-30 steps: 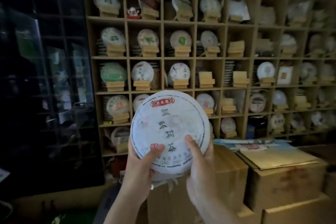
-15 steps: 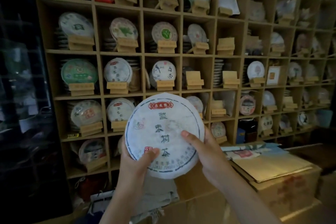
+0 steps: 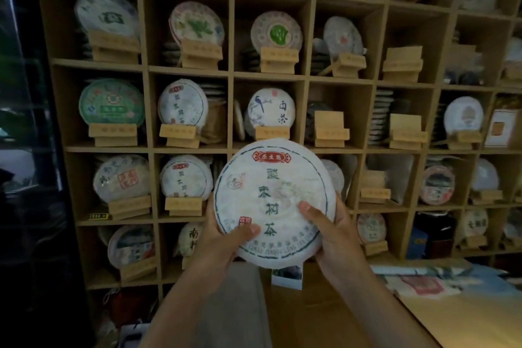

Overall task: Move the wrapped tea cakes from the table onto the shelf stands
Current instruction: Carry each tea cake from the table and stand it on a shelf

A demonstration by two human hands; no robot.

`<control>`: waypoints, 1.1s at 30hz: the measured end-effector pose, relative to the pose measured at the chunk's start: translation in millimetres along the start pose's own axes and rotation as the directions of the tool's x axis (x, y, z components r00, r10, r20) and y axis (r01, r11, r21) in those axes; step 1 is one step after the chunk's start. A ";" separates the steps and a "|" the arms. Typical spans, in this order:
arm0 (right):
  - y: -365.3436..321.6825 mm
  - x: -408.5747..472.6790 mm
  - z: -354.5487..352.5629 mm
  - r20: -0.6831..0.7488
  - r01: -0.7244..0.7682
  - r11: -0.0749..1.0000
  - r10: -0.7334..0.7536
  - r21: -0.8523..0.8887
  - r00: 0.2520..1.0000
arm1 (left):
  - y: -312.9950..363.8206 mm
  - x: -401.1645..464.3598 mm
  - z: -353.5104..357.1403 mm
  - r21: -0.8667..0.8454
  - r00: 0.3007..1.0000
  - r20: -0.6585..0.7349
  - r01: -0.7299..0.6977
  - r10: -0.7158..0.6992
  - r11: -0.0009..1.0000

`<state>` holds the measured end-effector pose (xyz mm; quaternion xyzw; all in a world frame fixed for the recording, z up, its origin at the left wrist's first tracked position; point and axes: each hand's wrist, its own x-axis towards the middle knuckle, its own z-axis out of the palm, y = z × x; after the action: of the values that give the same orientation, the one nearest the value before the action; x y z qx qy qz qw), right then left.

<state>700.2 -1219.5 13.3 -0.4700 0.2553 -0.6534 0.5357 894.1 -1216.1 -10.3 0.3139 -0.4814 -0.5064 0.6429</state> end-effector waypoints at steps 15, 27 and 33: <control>62.7 161.8 -54.9 -0.207 0.062 0.995 -0.076 -0.073 0.975 | -99.9 209.9 -113.6 0.195 0.962 -0.120 0.266 -0.246 0.944; 90.2 216.8 -93.2 -0.368 0.143 0.976 -0.196 -0.167 0.909 | -194.5 359.1 -86.6 0.654 0.887 0.218 0.177 -0.407 0.736; 83.8 218.9 -117.9 -0.392 0.166 0.959 -0.246 -0.228 0.886 | -223.9 399.9 -89.9 0.681 0.946 -0.083 0.284 -0.314 0.675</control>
<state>637.6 -1470.1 -32.8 -0.3926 0.3729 -0.7647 0.3492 909.6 -1669.9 -119.9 0.5925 -0.5889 -0.3973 0.3798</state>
